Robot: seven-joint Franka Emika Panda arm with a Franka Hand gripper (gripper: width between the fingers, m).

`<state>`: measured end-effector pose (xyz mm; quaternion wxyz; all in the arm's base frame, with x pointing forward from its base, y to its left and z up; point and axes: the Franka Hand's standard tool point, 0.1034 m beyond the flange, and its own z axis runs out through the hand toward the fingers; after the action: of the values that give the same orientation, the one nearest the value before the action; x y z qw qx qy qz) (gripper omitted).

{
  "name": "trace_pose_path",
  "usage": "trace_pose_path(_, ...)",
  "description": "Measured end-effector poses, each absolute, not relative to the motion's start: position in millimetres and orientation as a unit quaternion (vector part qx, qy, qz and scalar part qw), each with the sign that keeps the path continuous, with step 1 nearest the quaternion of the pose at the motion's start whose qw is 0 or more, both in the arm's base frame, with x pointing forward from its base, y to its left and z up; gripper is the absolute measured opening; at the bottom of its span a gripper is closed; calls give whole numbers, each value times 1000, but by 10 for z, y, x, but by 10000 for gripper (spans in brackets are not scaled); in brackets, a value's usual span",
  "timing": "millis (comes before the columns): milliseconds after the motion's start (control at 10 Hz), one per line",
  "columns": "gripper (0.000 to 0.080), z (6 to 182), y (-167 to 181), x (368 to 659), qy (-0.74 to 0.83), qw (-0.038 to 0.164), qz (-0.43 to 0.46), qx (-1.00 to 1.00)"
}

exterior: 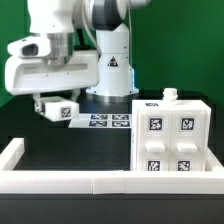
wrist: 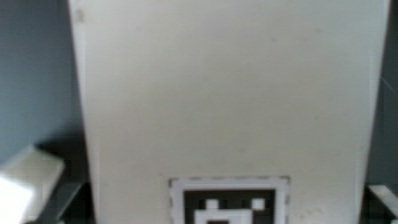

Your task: Assemble cabinet

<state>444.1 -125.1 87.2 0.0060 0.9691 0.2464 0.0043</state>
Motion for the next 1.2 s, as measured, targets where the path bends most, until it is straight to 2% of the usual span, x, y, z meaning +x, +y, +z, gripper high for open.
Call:
trace_pose_path(200, 558, 1220, -799, 4693, 215, -2, 3, 977)
trace_pose_path(400, 558, 1472, -467, 4980, 179, -6, -4, 984)
trace_pose_path(600, 560, 1680, -184, 5428, 149, -7, -12, 989)
trace_pose_path(700, 560, 1712, -145, 5542, 148, -7, -12, 989)
trace_pose_path(1200, 560, 1678, -110, 5516, 144, -7, -14, 989)
